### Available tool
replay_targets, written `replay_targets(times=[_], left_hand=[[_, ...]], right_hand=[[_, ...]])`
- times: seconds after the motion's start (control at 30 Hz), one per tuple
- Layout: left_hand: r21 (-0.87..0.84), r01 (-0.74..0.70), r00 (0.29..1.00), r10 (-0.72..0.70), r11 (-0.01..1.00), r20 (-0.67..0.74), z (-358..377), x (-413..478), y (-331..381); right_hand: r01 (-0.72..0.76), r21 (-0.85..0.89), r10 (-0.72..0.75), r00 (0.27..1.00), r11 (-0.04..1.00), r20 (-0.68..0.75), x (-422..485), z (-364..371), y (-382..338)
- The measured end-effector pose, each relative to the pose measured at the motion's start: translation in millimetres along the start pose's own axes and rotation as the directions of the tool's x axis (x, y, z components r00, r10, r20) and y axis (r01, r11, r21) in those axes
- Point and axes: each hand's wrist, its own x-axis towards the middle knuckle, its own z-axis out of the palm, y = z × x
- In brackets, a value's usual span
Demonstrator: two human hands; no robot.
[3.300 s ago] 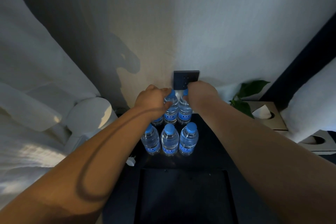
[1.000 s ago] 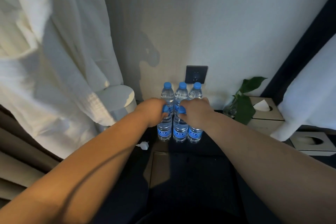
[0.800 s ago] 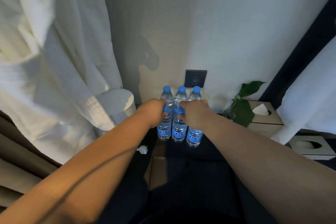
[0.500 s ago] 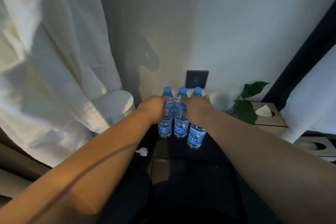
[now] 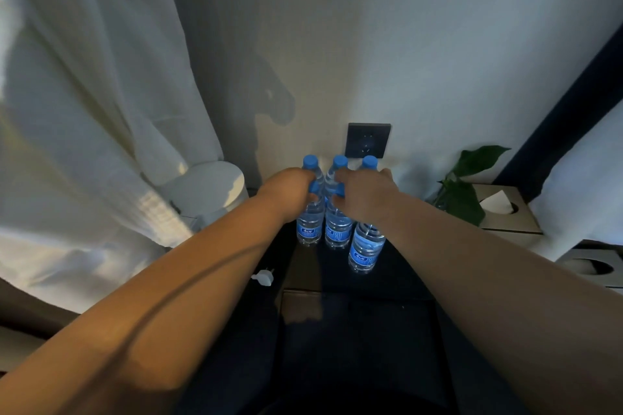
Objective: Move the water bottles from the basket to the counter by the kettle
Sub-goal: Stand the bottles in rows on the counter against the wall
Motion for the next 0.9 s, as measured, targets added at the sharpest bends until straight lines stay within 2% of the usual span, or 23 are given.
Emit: replay_targets(times=[0.1,0.3,0.47,0.67,0.9], left_hand=[[0.007,0.002,1.000,-0.002,1.000,-0.001,-0.1,-0.3,1.1],[0.042,0.014,1.000,-0.014,0.999,-0.008,-0.7,-0.3,0.3],[0.070,0.007,1.000,-0.007,0.998,-0.003,0.4,-2.6,-2.2],[0.060,0.008,1.000,-0.007,0.998,-0.010,2.2,-2.3,-1.3],[0.042,0.013,1.000,-0.013,0.999,-0.002,1.7,0.7,-4.0]], right_hand=[[0.053,-0.030,-0.053,0.999,0.998,0.000,2.5,-1.5,0.0],[-0.045,-0.049,0.045,0.999,0.998,0.004,5.8,-1.9,-8.5],[0.016,-0.009,-0.016,1.000,1.000,-0.013,2.3,4.4,-2.8],[-0.035,0.010,0.035,0.999,0.999,0.028,7.5,3.1,-4.4],[-0.052,-0.079,0.054,0.998,0.996,0.021,4.1,-3.0,-7.0]])
